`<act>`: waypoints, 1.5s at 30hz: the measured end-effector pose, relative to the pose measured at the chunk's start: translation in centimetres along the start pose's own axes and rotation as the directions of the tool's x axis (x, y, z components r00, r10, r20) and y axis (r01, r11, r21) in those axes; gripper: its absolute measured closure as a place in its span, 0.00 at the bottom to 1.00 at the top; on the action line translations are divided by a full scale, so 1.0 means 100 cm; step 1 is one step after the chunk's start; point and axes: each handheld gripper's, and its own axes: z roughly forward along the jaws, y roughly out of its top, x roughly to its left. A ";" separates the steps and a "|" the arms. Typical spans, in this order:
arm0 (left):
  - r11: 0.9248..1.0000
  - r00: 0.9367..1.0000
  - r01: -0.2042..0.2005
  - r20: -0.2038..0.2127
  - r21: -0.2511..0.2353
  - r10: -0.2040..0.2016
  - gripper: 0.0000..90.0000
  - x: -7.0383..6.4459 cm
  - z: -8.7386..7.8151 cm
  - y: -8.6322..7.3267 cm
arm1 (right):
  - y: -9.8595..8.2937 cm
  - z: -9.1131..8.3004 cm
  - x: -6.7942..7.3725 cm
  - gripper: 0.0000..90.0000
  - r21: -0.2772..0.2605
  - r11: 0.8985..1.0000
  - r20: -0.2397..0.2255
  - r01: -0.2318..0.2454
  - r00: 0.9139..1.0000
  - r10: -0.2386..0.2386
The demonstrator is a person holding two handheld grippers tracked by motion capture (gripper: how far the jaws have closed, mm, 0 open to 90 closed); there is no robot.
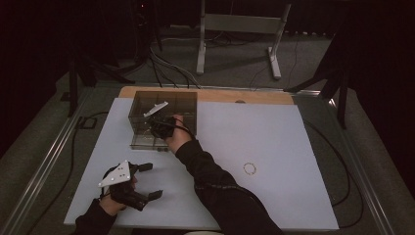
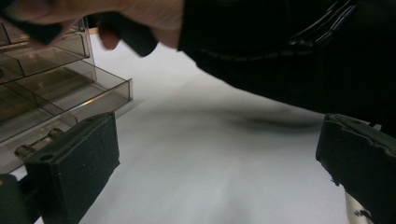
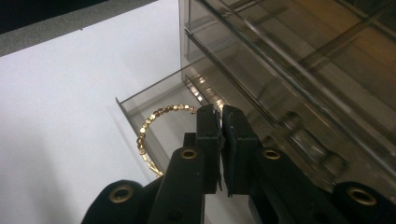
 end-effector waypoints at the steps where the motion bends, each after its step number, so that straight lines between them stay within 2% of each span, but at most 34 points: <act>1: 1.000 1.000 0.001 0.000 -0.002 -0.001 0.01 0.000 0.000 0.000 | 0.001 0.002 0.001 0.96 0.002 1.000 0.000 0.000 1.000 0.000; 8: 1.000 1.000 -0.001 0.002 -0.002 0.001 0.01 0.000 -0.001 0.000 | 0.006 0.019 0.004 0.95 -0.008 1.000 0.008 -0.021 1.000 0.021; 10: 1.000 1.000 -0.004 0.002 0.000 0.004 0.01 0.000 0.000 0.000 | 0.005 0.023 0.003 0.82 -0.014 0.999 0.004 -0.032 0.999 0.032; 11: 1.000 1.000 -0.003 0.004 0.001 0.003 0.01 0.000 0.000 0.000 | 0.005 0.023 0.003 0.82 -0.014 0.999 0.004 -0.032 0.999 0.032; 12: 1.000 1.000 -0.003 0.004 0.000 0.003 0.01 0.000 0.000 0.000 | 0.004 0.024 0.002 0.76 -0.015 0.998 -0.023 -0.056 0.998 0.056; 13: 1.000 1.000 -0.002 0.004 -0.002 0.002 0.01 0.000 0.000 0.000 | 0.004 0.024 0.002 0.76 -0.015 0.998 -0.023 -0.056 0.998 0.056; 14: 1.000 1.000 -0.002 0.005 -0.002 0.002 0.01 0.000 -0.001 0.000 | 0.002 0.021 0.001 0.68 -0.023 0.997 -0.044 -0.074 0.996 0.073; 16: 1.000 1.000 -0.004 0.004 0.001 0.004 0.01 0.000 0.000 -0.001 | 0.001 0.019 0.001 0.65 -0.033 0.996 -0.059 -0.078 0.995 0.076; 17: 1.000 1.000 0.000 0.003 -0.003 0.000 0.01 0.000 0.000 0.000 | 0.001 0.013 0.001 0.57 -0.046 0.996 -0.075 -0.076 0.994 0.073; 20: 1.000 1.000 0.000 0.003 -0.003 0.000 0.01 0.000 0.000 0.000 | 0.001 0.003 0.003 0.47 -0.066 0.996 -0.100 -0.065 0.993 0.058; 24: 1.000 1.000 -0.002 0.004 0.001 0.002 0.01 0.000 0.001 0.000 | 0.000 -0.006 0.006 0.39 -0.084 0.995 -0.124 -0.055 0.991 0.045; 26: 1.000 1.000 -0.003 0.003 0.004 0.003 0.01 0.000 0.001 0.000 | -0.004 -0.016 0.007 0.34 -0.095 0.992 -0.148 -0.079 0.987 0.064; 34: 1.000 1.000 -0.007 0.003 0.007 0.007 0.01 0.002 0.002 0.000 | -0.017 -0.043 0.003 0.17 -0.132 0.988 -0.170 -0.075 0.984 0.052; 39: 1.000 1.000 -0.005 0.004 0.004 0.005 0.01 0.001 0.003 0.000 | -0.032 -0.060 -0.001 0.16 -0.136 0.987 -0.178 -0.091 0.982 0.067; 45: 1.000 1.000 -0.008 0.005 0.012 0.008 0.01 0.002 0.004 0.000 | -0.048 -0.079 -0.007 0.13 -0.144 0.986 -0.154 -0.085 0.986 0.062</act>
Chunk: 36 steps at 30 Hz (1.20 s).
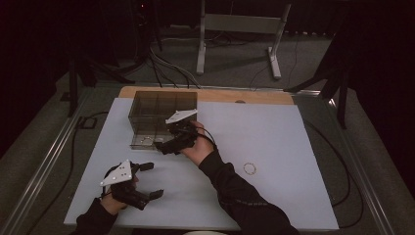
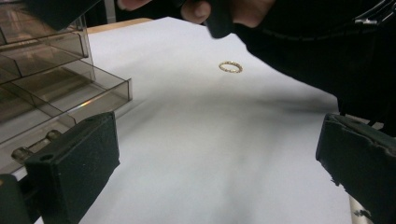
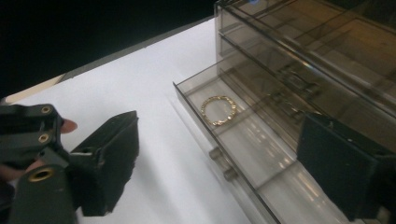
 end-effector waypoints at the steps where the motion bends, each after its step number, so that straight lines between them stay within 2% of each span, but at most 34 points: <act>1: 1.000 1.000 0.000 0.000 0.000 0.000 0.01 0.000 0.000 0.000 | -0.002 -0.003 -0.001 0.12 0.003 1.000 0.004 0.006 1.000 -0.006; 4: 1.000 1.000 0.004 0.000 0.002 -0.004 0.01 0.000 0.001 -0.001 | -0.006 -0.010 -0.004 0.09 -0.001 1.000 0.012 0.003 1.000 -0.003; 8: 1.000 1.000 0.006 0.002 0.002 -0.006 0.01 0.000 0.002 -0.001 | -0.018 -0.027 -0.015 0.03 -0.005 1.000 0.021 -0.029 0.999 0.029; 13: 1.000 1.000 0.004 0.000 0.003 -0.004 0.01 0.000 0.002 -0.001 | -0.027 -0.038 -0.021 0.03 -0.009 1.000 0.033 -0.027 0.999 0.028; 14: 1.000 1.000 0.005 0.000 0.003 -0.005 0.01 0.000 0.002 -0.001 | -0.036 -0.048 -0.028 0.03 -0.005 0.999 0.050 -0.033 0.998 0.033; 23: 1.000 1.000 -0.003 0.000 0.014 0.003 0.01 -0.001 0.003 -0.001 | -0.057 -0.076 -0.045 0.03 -0.028 0.997 0.088 -0.075 0.993 0.077; 29: 1.000 1.000 -0.008 0.000 0.021 0.008 0.01 -0.001 0.004 -0.001 | -0.078 -0.104 -0.061 0.03 -0.047 0.994 0.133 -0.098 0.986 0.103; 30: 1.000 1.000 -0.007 -0.001 0.019 0.007 0.01 -0.001 0.004 -0.001 | -0.078 -0.104 -0.061 0.03 -0.047 0.994 0.133 -0.098 0.986 0.103; 32: 1.000 1.000 -0.001 -0.003 0.016 0.002 0.01 -0.001 0.003 -0.002 | -0.090 -0.115 -0.069 0.03 -0.053 0.991 0.150 -0.126 0.980 0.132; 36: 1.000 1.000 -0.002 -0.003 0.020 0.002 0.01 0.000 0.004 -0.001 | -0.104 -0.124 -0.074 0.03 -0.054 0.987 0.159 -0.154 0.974 0.161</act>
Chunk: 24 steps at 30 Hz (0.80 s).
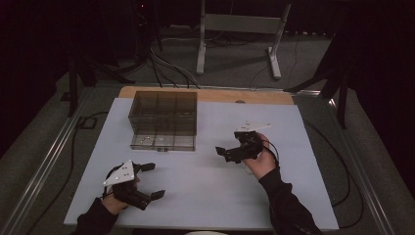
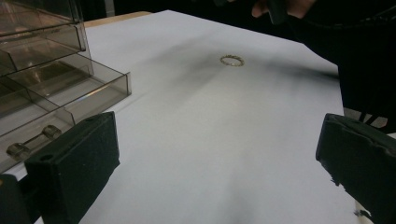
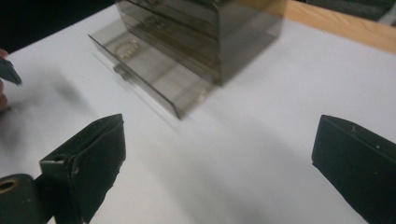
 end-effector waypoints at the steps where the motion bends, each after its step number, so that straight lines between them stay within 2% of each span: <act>1: 1.000 1.000 0.000 -0.001 0.001 0.000 0.01 0.000 0.000 0.000 | -0.004 -0.003 -0.003 0.03 0.005 1.000 0.007 -0.005 1.000 0.005; 3: 1.000 1.000 -0.003 -0.001 0.005 0.003 0.01 -0.001 0.001 0.000 | -0.016 -0.011 -0.011 0.03 -0.002 0.999 0.020 -0.035 0.999 0.035; 5: 1.000 1.000 -0.007 -0.003 0.005 0.007 0.01 -0.001 0.001 0.000 | -0.020 -0.014 -0.013 0.03 -0.001 0.999 0.028 -0.038 0.999 0.038; 11: 1.000 1.000 0.001 -0.006 -0.002 -0.001 0.01 0.000 0.000 0.001 | -0.044 -0.032 -0.032 0.03 -0.004 0.996 0.066 -0.086 0.994 0.086; 16: 1.000 1.000 -0.001 -0.006 -0.003 0.001 0.01 -0.001 0.000 0.001 | -0.058 -0.039 -0.040 0.04 0.003 0.995 0.086 -0.102 0.991 0.102; 19: 1.000 1.000 -0.001 -0.008 -0.003 0.001 0.01 -0.001 0.000 0.001 | -0.069 -0.046 -0.047 0.06 0.022 0.989 0.103 -0.146 0.984 0.143; 22: 1.000 1.000 -0.002 -0.006 -0.003 0.002 0.01 -0.001 0.001 0.001 | -0.076 -0.048 -0.049 0.06 0.040 0.988 0.122 -0.147 0.983 0.141; 24: 1.000 1.000 0.000 -0.007 -0.002 0.000 0.01 -0.001 0.001 0.001 | -0.081 -0.048 -0.048 0.12 0.075 0.989 0.150 -0.128 0.982 0.116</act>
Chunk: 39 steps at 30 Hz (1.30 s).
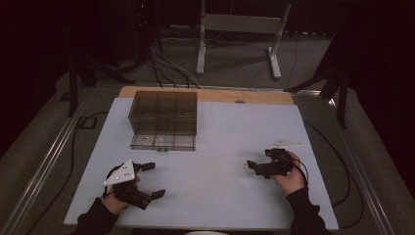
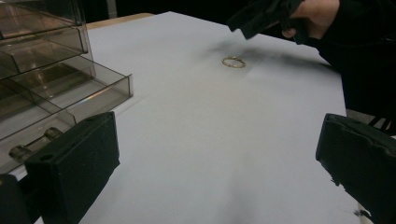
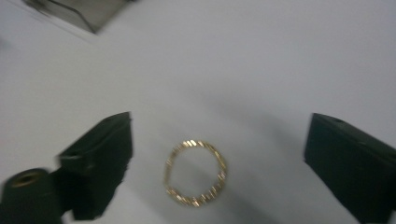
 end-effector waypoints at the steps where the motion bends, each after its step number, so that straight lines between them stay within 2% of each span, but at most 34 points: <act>1: 1.000 1.000 0.000 0.000 0.000 0.000 0.01 0.000 0.000 0.000 | 0.000 0.000 0.000 0.12 0.000 1.000 0.000 0.000 1.000 0.000; 3: 1.000 1.000 -0.004 0.000 0.002 0.004 0.01 0.000 0.000 0.000 | -0.006 0.001 0.000 0.21 0.007 0.998 0.019 -0.054 0.998 0.054; 6: 1.000 1.000 -0.003 0.000 -0.002 0.003 0.01 -0.001 0.000 0.000 | -0.011 0.001 0.003 0.37 0.037 0.998 0.043 -0.046 0.998 0.044; 8: 1.000 1.000 -0.005 0.001 0.002 0.005 0.01 -0.001 0.000 0.000 | -0.014 0.003 0.006 0.55 0.072 0.997 0.055 -0.039 0.998 0.035; 11: 1.000 1.000 -0.001 0.000 -0.004 0.001 0.01 0.000 -0.001 0.001 | -0.016 0.007 0.009 0.66 0.103 0.994 0.063 -0.021 0.998 0.015; 14: 1.000 1.000 -0.003 0.003 0.001 0.003 0.01 0.000 0.000 0.001 | -0.017 0.011 0.010 0.74 0.127 0.992 0.092 0.000 0.996 -0.012; 19: 1.000 1.000 -0.002 0.003 0.000 0.002 0.01 0.000 0.000 0.000 | -0.017 0.015 0.013 0.85 0.144 0.989 0.125 0.031 0.991 -0.050; 21: 1.000 1.000 -0.004 0.001 -0.002 0.004 0.01 0.000 0.000 0.001 | -0.016 0.017 0.015 0.93 0.148 0.988 0.129 0.042 0.990 -0.061; 30: 1.000 1.000 -0.003 -0.002 0.005 0.003 0.01 0.000 0.000 0.000 | -0.014 0.017 0.014 0.96 0.150 0.988 0.131 0.028 0.990 -0.048; 39: 1.000 1.000 -0.002 0.001 0.000 0.002 0.01 0.000 0.000 0.001 | -0.006 0.018 0.019 0.96 0.136 0.990 0.109 0.037 0.993 -0.052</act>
